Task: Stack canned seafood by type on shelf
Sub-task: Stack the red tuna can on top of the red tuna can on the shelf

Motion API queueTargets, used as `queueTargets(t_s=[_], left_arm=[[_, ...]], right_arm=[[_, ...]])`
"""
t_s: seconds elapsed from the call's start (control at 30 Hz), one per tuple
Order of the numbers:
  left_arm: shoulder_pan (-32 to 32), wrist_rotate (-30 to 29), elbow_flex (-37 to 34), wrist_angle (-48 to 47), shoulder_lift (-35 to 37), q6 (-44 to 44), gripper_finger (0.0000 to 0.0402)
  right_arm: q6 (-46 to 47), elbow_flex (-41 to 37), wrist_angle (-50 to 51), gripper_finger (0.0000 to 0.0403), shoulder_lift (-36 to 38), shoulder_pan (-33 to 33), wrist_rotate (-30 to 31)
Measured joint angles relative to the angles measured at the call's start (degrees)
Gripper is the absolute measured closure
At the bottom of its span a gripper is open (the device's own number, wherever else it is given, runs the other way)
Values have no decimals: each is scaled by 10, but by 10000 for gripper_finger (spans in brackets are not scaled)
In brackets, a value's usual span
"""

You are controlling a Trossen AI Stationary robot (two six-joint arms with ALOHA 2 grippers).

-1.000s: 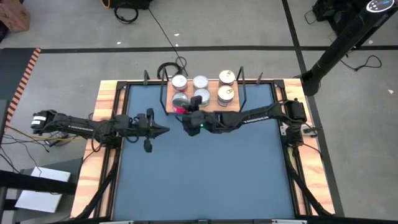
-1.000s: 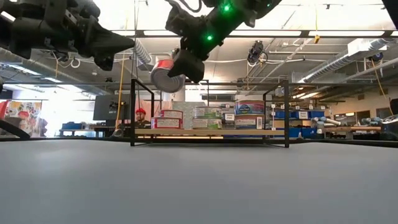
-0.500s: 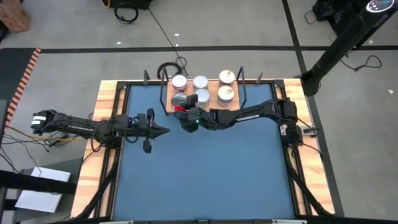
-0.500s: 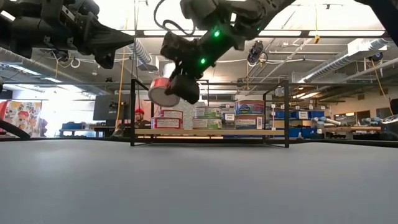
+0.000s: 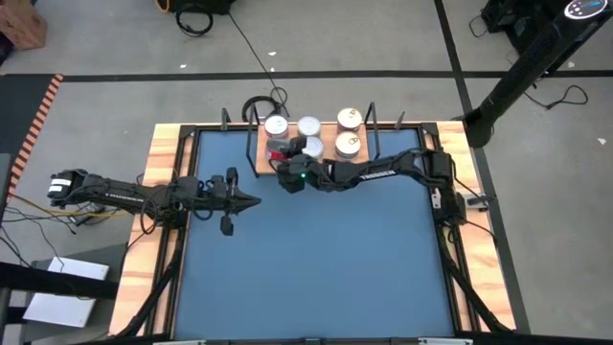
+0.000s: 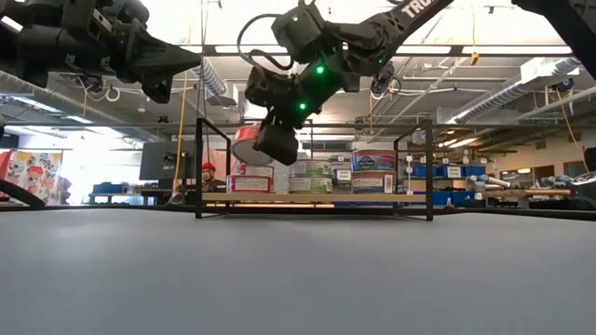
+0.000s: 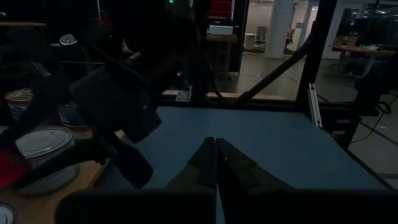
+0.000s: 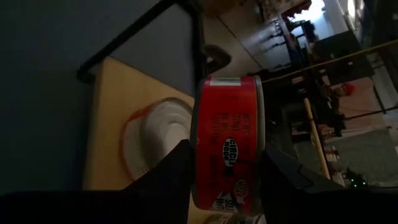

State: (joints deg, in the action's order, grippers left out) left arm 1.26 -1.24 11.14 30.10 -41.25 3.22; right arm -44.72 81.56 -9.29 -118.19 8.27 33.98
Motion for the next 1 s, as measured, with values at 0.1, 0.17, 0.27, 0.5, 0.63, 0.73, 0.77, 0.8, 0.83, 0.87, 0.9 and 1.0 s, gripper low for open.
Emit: queueTargets(t_s=[0.1, 0.17, 0.27, 0.5, 0.63, 0.73, 0.77, 0.8, 0.83, 0.87, 0.9, 1.0], left_arm=[[0, 0, 0, 0, 0, 0, 396], [0, 0, 0, 0, 0, 0, 396], [0, 0, 0, 0, 0, 0, 396], [0, 0, 0, 0, 0, 0, 396], [0, 0, 0, 0, 0, 0, 396], [0, 0, 0, 0, 0, 0, 396], [0, 0, 0, 0, 0, 0, 396], [0, 0, 0, 0, 0, 0, 396], [0, 0, 0, -1, 0, 0, 396], [0, 0, 0, -1, 0, 0, 396], [0, 0, 0, -1, 0, 0, 396], [0, 0, 0, -1, 0, -1, 396]], right_arm=[[4, 0, -21, 261, 0, 7, -6], [6, 0, -33, 261, 0, 11, -9], [19, 0, -30, 261, 0, 17, -21], [29, 0, -26, 261, 0, 17, -41], [18, 0, -22, 261, -8, 17, -37], [-3, 0, -26, 261, -19, 17, -29], [-7, -1, -22, 261, -19, 17, -23], [-7, -1, -23, 261, -19, 17, -23], [-6, -1, -27, 261, -19, 17, -23], [-5, 0, -31, 259, -19, 17, -20], [-5, 0, -35, 253, -20, 17, -16], [-13, 0, -31, 220, -21, 18, -6]])
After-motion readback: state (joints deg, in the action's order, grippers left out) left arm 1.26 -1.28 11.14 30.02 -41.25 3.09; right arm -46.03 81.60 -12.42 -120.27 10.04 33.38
